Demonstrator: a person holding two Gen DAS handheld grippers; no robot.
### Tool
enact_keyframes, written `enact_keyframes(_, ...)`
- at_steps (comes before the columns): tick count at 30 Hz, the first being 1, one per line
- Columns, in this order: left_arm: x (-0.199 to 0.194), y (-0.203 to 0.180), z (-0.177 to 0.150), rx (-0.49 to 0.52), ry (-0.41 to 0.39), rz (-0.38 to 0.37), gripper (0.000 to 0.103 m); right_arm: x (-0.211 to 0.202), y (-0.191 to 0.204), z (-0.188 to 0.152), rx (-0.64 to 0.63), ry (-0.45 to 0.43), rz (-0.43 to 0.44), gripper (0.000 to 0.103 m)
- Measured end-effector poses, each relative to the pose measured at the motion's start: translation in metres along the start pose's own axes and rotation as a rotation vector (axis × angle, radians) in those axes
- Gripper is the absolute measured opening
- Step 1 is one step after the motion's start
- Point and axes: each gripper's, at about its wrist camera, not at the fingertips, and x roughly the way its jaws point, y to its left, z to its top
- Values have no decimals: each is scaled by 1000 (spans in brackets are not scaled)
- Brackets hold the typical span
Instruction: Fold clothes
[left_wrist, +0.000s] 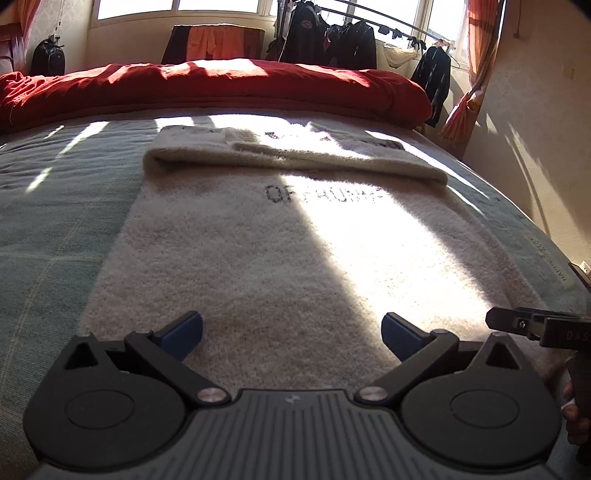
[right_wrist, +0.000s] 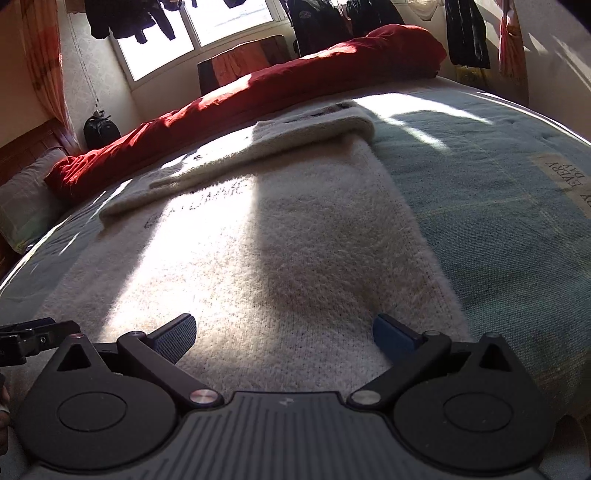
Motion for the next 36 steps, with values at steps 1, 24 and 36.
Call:
enact_keyframes(1,4,-2,5,4,-1,-17,102,0,2,-1,-17,-2,-7,103)
enact_keyframes(24,14,56,44,-208,15,-23,102,-3,0,-15,-69,-109,20,103)
enact_keyframes(36,74,70,59,-236,47,35,102,-3,-2,-13,-54,-125,37,103)
